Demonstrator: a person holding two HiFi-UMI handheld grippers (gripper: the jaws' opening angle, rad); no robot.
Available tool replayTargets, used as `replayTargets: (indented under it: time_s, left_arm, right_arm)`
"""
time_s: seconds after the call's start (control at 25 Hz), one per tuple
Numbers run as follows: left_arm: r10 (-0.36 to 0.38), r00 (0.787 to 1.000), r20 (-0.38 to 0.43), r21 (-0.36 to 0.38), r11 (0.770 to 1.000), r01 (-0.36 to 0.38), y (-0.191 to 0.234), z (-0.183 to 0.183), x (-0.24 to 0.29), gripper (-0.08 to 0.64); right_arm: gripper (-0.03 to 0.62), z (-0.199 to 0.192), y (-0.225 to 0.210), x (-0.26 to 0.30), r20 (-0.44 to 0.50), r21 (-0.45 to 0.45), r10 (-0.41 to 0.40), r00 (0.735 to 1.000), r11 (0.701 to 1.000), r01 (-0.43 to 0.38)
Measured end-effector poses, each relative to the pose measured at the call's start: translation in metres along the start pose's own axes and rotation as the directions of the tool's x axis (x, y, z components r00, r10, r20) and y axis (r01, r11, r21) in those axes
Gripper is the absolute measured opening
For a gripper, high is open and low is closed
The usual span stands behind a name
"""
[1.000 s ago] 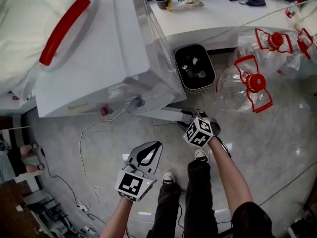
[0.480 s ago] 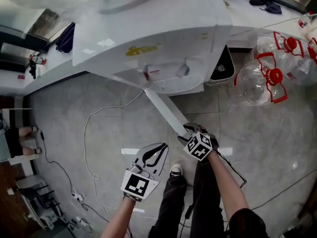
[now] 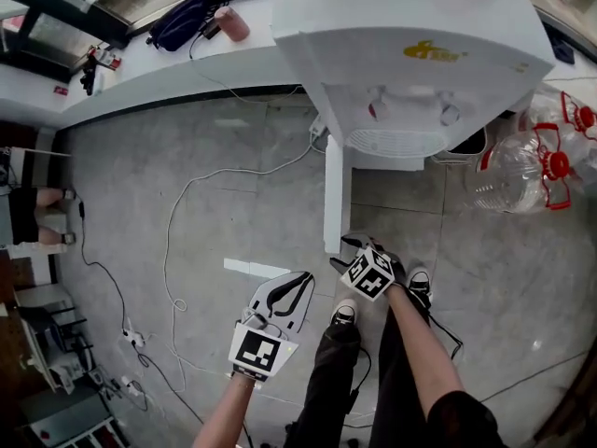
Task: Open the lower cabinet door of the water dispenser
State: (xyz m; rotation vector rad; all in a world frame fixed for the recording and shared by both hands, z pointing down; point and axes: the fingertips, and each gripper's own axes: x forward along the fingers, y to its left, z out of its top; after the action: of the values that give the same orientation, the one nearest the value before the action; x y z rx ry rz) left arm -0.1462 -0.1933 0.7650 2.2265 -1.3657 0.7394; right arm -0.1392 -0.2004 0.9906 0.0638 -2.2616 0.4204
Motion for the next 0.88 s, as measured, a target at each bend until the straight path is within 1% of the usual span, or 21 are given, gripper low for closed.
replayTargets:
  time_s: [0.24, 0.32, 0.36, 0.48, 0.56, 0.68, 0.88]
  left_arm:
    - [0.045, 0.999, 0.003, -0.041, 0.998, -0.044, 0.017, -0.022, -0.028, 0.020]
    - [0.052, 0.999, 0.001, -0.052, 0.997, -0.052, 0.021, -0.026, -0.034, 0.020]
    - [0.052, 0.999, 0.000, -0.056, 0.997, -0.052, 0.021, -0.027, -0.037, 0.020]
    - [0.036, 0.999, 0.005, -0.051, 0.998, -0.036, 0.019, -0.020, -0.042, 0.020]
    - [0.023, 1.000, 0.016, -0.035, 0.999, -0.023, 0.017, -0.008, -0.045, 0.020]
    - [0.010, 0.999, 0.035, -0.014, 1.000, -0.010, 0.014, 0.019, -0.053, 0.020]
    - [-0.003, 0.998, 0.068, -0.007, 1.000, 0.004, 0.004, 0.069, -0.067, 0.020]
  right_arm:
    - [0.239, 0.016, 0.011, 0.018, -0.024, -0.019, 0.013, 1.000, 1.000, -0.013]
    - [0.248, 0.016, 0.012, 0.019, -0.033, 0.016, 0.009, 0.999, 1.000, -0.009]
    - [0.273, 0.015, 0.013, 0.019, -0.034, 0.045, 0.006, 0.999, 0.999, -0.005]
    - [0.278, 0.015, 0.014, 0.004, -0.010, 0.129, -0.015, 1.000, 0.991, 0.017]
    - [0.278, 0.022, 0.016, -0.018, 0.017, 0.165, -0.035, 0.999, 0.986, 0.032]
    - [0.273, 0.044, 0.020, -0.067, 0.064, 0.205, -0.070, 0.995, 0.977, 0.056]
    - [0.226, 0.090, 0.015, -0.165, 0.179, 0.254, -0.164, 0.970, 0.960, 0.115]
